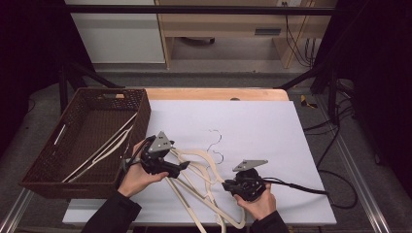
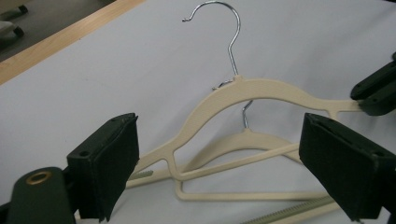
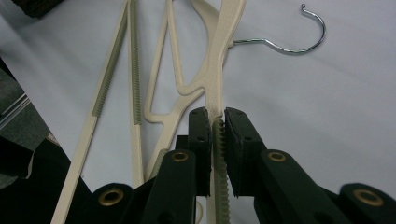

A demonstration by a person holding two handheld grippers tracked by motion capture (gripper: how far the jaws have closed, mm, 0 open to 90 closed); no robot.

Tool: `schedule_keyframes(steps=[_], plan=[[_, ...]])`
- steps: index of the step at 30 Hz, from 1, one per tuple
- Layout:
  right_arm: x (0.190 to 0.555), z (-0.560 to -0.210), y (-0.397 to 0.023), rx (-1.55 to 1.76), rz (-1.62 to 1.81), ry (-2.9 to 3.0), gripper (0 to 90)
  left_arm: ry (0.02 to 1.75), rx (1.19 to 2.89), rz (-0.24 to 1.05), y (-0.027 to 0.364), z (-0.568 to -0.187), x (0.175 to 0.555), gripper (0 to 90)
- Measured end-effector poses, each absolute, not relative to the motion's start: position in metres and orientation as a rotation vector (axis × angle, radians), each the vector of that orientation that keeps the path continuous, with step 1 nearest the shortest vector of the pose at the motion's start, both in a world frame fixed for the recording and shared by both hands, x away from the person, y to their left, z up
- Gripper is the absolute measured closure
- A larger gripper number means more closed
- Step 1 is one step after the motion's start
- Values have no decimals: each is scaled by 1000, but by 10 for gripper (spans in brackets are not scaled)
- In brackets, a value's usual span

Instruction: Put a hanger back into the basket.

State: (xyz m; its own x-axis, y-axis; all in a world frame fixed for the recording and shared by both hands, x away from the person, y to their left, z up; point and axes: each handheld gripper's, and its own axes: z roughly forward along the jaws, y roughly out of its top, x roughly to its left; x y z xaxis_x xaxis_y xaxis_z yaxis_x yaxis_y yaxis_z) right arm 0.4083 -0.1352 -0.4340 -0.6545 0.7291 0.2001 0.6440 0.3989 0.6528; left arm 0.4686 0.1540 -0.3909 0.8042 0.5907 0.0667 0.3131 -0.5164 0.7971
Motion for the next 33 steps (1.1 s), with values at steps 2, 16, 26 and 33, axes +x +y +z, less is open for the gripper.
schedule_keyframes(steps=[2,16,26,33], plan=[[408,-434,-136,1230,1102,2530,815,669,2157,416,151,-396,475,140],[408,-434,-136,1220,1106,2542,814,602,2258,393,137,-424,500,260],[408,-433,-136,1220,1107,2545,815,540,2348,395,133,-438,510,430],[408,-433,-136,1220,1109,2549,814,504,2367,439,133,-441,513,565]])
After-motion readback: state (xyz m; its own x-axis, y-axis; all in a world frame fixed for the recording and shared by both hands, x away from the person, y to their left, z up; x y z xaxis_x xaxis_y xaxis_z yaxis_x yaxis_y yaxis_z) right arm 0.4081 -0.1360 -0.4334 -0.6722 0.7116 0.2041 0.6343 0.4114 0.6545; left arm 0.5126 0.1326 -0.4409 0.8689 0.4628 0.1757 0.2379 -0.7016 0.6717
